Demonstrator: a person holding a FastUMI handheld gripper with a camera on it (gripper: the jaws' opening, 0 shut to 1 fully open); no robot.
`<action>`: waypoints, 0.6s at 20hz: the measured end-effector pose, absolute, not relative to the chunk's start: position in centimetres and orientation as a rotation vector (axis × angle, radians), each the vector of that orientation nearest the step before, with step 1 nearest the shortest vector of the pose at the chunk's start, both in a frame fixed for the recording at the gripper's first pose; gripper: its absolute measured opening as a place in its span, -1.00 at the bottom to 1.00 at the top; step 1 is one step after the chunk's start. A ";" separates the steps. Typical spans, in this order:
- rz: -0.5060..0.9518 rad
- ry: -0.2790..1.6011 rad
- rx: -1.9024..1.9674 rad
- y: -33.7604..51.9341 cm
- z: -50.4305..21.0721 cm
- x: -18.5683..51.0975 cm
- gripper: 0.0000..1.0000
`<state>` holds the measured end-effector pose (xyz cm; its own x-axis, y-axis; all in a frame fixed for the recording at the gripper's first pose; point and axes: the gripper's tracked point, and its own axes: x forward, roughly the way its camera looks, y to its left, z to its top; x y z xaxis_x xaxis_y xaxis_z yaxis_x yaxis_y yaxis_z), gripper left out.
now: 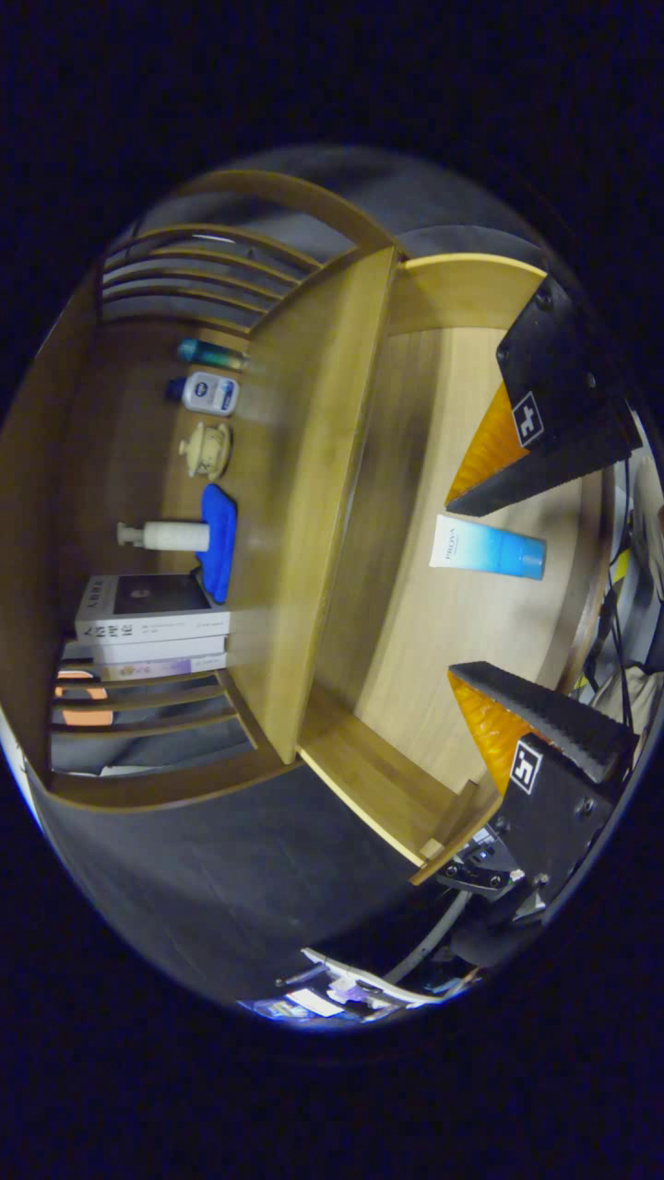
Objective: Pull open the drawer, take out the items inside it, and place them on the countertop above the cabinet.
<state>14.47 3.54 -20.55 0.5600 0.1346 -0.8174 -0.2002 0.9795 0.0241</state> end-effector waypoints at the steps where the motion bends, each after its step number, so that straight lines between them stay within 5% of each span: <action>1: 0.190 0.988 -0.079 3.4 -21.2 14.9 1.00; 12: 0.031 1.271 -0.035 1.1 -26.2 15.5 1.00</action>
<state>15.53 1.05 -26.22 0.2952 0.0036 -0.9554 -0.0430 0.9990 -0.0095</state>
